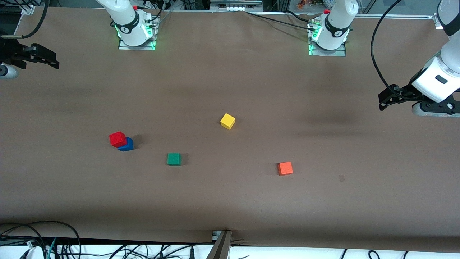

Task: Pass red block to right arm, stack on blue

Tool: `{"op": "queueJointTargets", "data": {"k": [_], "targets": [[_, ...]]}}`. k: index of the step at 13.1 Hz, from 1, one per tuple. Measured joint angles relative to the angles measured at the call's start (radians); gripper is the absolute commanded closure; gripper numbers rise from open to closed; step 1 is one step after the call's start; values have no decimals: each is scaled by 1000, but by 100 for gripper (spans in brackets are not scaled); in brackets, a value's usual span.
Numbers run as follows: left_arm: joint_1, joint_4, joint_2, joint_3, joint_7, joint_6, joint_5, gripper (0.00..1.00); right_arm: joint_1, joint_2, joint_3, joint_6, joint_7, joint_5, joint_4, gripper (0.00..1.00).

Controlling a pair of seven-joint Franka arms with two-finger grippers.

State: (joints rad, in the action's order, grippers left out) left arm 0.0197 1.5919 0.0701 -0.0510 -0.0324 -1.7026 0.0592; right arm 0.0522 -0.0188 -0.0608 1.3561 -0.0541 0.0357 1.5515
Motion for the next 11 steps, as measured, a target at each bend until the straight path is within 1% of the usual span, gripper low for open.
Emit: {"op": "queueJointTargets", "data": {"k": [6,11], "targets": [[0,0,0,0,0,0,0,0,-2,33,-1,0,-1,0,-36,0],[0,0,0,1,0,0,0,0,-4,37,-1,0,-1,0,-42,0]]}}
